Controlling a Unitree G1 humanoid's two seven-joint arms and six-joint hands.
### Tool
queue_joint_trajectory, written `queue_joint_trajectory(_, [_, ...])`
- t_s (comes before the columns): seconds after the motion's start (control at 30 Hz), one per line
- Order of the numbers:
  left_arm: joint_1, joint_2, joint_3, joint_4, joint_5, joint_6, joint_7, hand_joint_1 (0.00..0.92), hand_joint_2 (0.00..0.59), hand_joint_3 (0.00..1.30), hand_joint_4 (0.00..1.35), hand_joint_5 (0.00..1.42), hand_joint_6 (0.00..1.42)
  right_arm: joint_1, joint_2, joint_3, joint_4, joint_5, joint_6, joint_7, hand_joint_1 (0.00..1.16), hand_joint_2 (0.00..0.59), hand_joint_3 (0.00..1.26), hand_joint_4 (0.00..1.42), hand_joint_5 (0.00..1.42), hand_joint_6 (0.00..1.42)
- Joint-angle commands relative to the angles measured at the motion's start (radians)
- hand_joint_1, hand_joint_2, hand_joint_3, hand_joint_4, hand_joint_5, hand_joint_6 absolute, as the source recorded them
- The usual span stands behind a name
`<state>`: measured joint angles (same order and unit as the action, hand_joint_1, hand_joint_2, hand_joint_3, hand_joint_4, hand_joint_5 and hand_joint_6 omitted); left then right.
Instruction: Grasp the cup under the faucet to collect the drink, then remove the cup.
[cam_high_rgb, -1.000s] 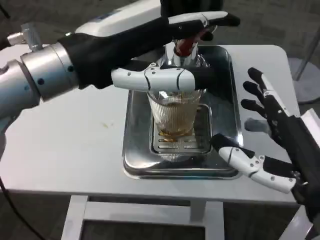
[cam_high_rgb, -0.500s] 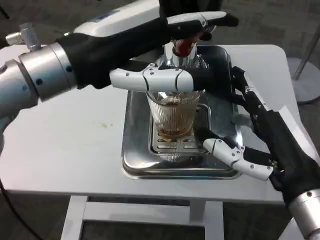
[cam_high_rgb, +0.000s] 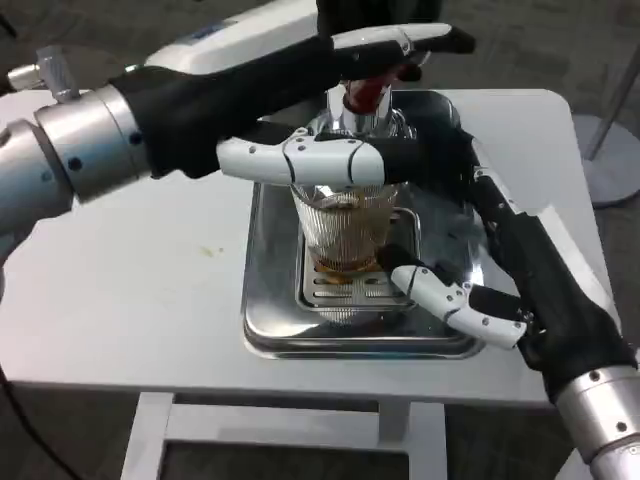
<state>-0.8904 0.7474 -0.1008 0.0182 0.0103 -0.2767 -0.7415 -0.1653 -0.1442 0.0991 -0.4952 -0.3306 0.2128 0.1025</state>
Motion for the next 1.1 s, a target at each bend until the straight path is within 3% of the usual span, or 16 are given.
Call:
queue_joint_trajectory(0.03, [0.085, 0.04, -0.046, 0.023, 0.051, 0.055, -0.077, 0.0, 0.129, 0.1, 0.05, 0.15, 0.25, -0.028, 0.017, 0.017, 0.042, 0.005, -0.039, -0.024, 0.64, 0.256, 0.0, 0.02, 0.06, 0.21])
queue_joint_trajectory(1.1, [0.093, 0.064, -0.054, -0.064, 0.058, 0.107, -0.081, 0.0, 0.092, 0.1, 0.05, 0.15, 0.25, -0.085, 0.027, 0.016, 0.109, 0.046, -0.062, -0.049, 0.63, 0.264, 0.0, 0.03, 0.06, 0.21])
